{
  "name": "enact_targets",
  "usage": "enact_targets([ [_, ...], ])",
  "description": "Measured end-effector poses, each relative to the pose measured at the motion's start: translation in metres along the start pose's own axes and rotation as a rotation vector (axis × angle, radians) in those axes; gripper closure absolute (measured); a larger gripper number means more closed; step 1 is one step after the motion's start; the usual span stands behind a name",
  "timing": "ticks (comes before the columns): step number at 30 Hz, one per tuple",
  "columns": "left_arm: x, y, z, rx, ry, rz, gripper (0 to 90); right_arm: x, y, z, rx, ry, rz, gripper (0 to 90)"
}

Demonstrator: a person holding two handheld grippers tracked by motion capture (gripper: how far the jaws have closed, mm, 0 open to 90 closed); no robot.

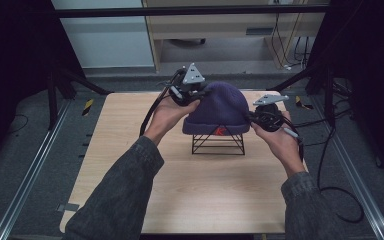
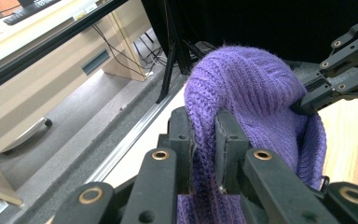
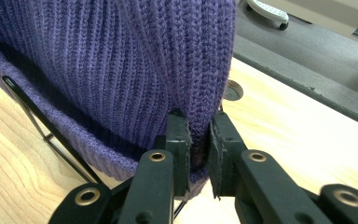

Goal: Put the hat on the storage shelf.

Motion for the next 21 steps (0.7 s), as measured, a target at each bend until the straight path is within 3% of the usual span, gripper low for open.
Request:
enact_targets([
  [15,0.009,-0.008,0.004,0.023,0.012,-0.001,79.3,0.013,-0.001,0.001,-0.002,0.009,0.012,80.1],
  [17,0.011,-0.010,0.005,0.024,0.027,0.018,79.1,0.015,-0.001,0.001,-0.002,0.009,0.015,79.9],
  [21,0.013,-0.011,0.005,0.030,0.028,0.016,79.1,0.019,0.000,0.002,-0.007,0.012,0.023,79.7],
])
Point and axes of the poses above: each handheld gripper's, and its own axes: z roughly forward along the jaws, x roughly out of its underside, y roughly to its left, the point moved 1 cm from there along z, roughly forward along the jaws, and after that the axes turned 11 degrees about -x, right-handed, at the moved point
